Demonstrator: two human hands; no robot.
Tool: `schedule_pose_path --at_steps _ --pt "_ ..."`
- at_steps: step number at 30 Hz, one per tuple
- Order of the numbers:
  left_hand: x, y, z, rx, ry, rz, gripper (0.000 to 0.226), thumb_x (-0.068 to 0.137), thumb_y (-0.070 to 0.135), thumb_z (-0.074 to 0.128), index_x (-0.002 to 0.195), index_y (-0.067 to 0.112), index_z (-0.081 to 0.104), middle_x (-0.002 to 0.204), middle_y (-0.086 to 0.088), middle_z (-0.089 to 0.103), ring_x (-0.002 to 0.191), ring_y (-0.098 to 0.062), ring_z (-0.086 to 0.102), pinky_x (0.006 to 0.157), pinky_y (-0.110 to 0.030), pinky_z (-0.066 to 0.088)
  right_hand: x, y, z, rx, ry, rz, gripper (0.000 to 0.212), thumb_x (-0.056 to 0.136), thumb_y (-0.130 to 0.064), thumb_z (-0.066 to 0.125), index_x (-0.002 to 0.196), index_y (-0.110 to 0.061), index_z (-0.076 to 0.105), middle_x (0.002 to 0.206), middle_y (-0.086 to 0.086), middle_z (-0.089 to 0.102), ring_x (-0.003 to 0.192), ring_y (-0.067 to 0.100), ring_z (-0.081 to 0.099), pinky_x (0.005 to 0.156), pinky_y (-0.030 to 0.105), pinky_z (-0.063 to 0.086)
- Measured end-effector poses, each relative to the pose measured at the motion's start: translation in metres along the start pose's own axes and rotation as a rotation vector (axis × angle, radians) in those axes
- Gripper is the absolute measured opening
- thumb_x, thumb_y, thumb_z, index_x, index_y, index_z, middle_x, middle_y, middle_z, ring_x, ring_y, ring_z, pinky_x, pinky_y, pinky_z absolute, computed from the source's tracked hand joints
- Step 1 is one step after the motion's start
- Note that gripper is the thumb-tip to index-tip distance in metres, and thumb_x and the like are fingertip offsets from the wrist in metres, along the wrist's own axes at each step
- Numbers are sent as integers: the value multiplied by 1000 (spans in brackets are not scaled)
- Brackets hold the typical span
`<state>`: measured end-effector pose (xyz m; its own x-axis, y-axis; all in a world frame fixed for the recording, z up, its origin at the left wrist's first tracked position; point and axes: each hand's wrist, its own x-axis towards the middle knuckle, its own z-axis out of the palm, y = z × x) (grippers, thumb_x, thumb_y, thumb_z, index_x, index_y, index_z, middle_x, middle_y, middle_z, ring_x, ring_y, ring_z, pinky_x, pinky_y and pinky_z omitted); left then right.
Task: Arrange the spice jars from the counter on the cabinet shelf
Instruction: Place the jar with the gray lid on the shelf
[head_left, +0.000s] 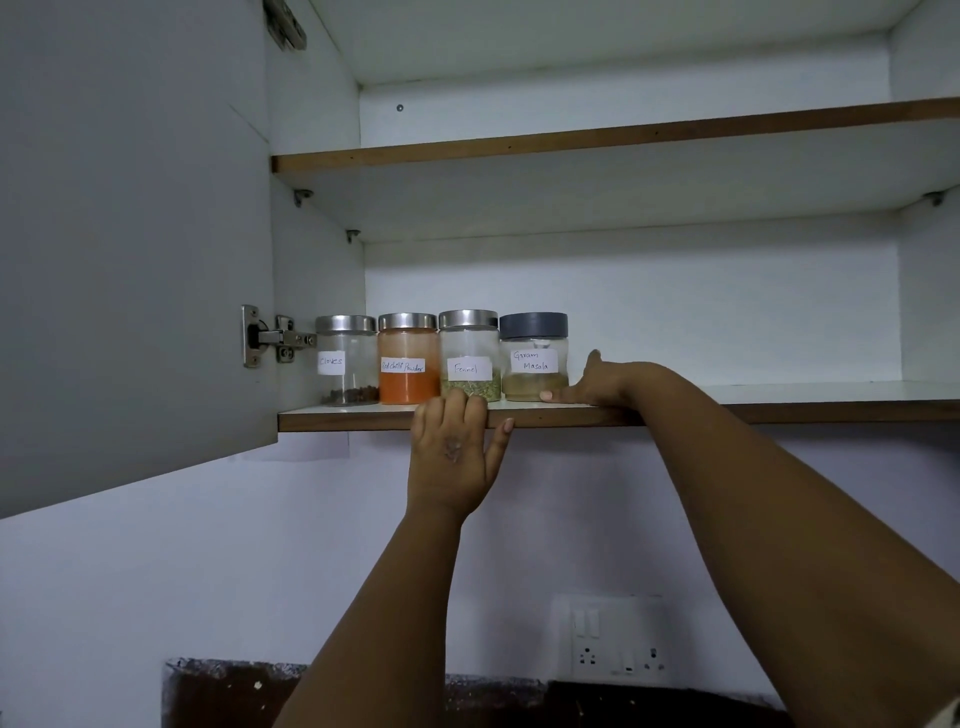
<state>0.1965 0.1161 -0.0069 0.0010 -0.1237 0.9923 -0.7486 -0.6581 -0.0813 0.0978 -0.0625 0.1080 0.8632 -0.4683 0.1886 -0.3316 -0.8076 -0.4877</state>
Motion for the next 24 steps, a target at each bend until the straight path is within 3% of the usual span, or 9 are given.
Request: schedule_pose_path --at_steps 3,7,10,13,15,17,19,21,24 --pt "0 0 -5 -22 -39 0 38 98 45 39 90 13 56 88 -4 53 82 -22 47 84 -34 37 -16 0 5 43 -4 57 109 86 -65 54 154 -9 -11 163 13 6 148 33 15 116 43 19" --pt "3 -1 -16 -64 -108 -3 37 97 46 40 93 14 58 91 -3 55 84 -20 47 83 -32 38 -42 0 10 -176 37 44 64 100 -54 26 148 -13 36 155 11 33 139 29 35 111 41 27" --pt "6 -2 -26 -125 -173 -25 38 95 47 40 99 15 60 97 -2 59 88 -20 51 84 -35 43 -62 3 16 -412 167 41 61 99 -49 13 134 -19 53 141 9 52 124 27 49 98 40 37" --pt "-2 -1 -37 -147 -189 -24 44 92 44 40 111 11 61 108 -6 61 99 -27 56 90 -43 48 -78 11 32 -558 375 -56 49 103 -36 17 131 -16 52 127 9 60 113 28 55 90 38 39" --pt "-12 2 -43 -136 -243 -26 53 92 45 40 125 8 57 121 -10 59 113 -30 54 93 -46 48 -91 18 48 -465 566 -88 44 104 -32 24 122 -13 60 120 10 64 109 29 57 90 37 40" --pt "-22 5 -48 -126 -288 -39 61 91 46 38 135 6 53 133 -14 55 124 -34 51 98 -49 45 -102 27 65 -317 692 -138 38 102 -22 35 128 -7 57 129 13 59 121 29 51 98 36 38" --pt "-28 10 -57 -143 -316 -34 63 92 44 39 140 5 47 142 -17 49 132 -36 46 106 -52 37 -118 32 82 -173 713 -152 44 102 -15 36 144 -6 43 149 14 43 137 29 38 110 35 31" --pt "-36 18 -69 -189 -379 -53 62 94 38 46 147 6 38 150 -16 39 139 -35 36 115 -51 23 -140 36 105 -95 712 -129 47 103 -17 36 148 -7 36 155 12 34 141 29 35 112 34 30" --pt "-65 31 -89 -239 -331 -171 63 86 33 55 140 3 47 140 -20 50 130 -38 47 110 -58 28 -176 53 154 -47 640 -48 51 103 -22 38 151 -8 30 156 14 30 145 26 29 114 33 27"
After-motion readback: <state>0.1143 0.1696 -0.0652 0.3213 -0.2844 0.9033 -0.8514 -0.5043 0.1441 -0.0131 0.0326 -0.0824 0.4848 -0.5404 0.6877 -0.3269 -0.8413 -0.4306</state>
